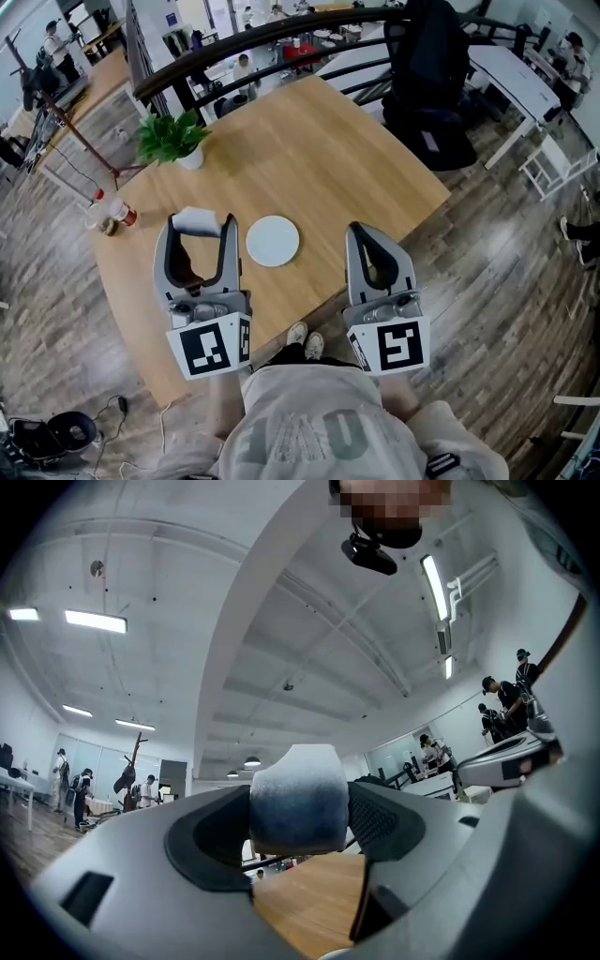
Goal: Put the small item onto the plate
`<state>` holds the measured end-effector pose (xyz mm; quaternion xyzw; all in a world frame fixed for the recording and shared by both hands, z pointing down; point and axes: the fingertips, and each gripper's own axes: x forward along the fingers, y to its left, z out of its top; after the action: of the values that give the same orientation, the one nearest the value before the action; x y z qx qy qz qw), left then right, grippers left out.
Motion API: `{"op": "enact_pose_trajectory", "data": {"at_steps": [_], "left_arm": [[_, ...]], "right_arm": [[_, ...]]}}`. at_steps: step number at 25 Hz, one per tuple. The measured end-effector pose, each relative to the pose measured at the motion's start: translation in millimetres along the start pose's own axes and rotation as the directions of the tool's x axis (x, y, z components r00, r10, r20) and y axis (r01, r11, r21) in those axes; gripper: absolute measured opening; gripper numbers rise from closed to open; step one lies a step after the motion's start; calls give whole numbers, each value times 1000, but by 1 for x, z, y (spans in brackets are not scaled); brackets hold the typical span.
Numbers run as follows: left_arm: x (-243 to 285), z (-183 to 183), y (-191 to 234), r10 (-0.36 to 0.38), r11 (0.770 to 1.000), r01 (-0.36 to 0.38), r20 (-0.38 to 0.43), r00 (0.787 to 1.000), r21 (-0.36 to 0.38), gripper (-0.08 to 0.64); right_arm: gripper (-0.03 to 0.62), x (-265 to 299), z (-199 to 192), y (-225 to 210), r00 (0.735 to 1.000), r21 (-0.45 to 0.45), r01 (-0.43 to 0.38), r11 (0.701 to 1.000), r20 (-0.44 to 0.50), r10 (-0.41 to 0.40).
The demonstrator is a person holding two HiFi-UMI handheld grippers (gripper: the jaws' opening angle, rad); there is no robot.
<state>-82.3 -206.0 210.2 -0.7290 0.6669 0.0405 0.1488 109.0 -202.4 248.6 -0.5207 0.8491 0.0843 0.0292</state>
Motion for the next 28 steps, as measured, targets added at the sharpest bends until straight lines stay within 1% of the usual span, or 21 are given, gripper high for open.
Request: {"op": "enact_pose_trajectory", "data": {"at_steps": [4, 10, 13, 18, 24, 28], "left_arm": [[14, 4, -2, -15, 1000, 15, 23, 1000, -6, 314], [29, 4, -3, -39, 999, 39, 21, 999, 2, 314], [37, -5, -5, -53, 999, 53, -13, 999, -4, 314], [49, -30, -14, -92, 996, 91, -82, 992, -12, 314], [62, -72, -21, -131, 991, 128, -189, 973, -27, 314], [68, -90, -17, -135, 991, 128, -227, 964, -46, 314]], "right_arm": [[17, 7, 6, -2, 1000, -1, 12, 1000, 18, -12], [17, 16, 15, 2, 1000, -6, 4, 1000, 30, -4], [17, 22, 15, 4, 1000, -9, -2, 1000, 27, 3], [17, 38, 3, 6, 1000, 13, -6, 1000, -1, 6], [17, 61, -14, 5, 999, 25, -7, 1000, -41, 8], [17, 73, -22, 5, 998, 35, -8, 999, -60, 10]]}}
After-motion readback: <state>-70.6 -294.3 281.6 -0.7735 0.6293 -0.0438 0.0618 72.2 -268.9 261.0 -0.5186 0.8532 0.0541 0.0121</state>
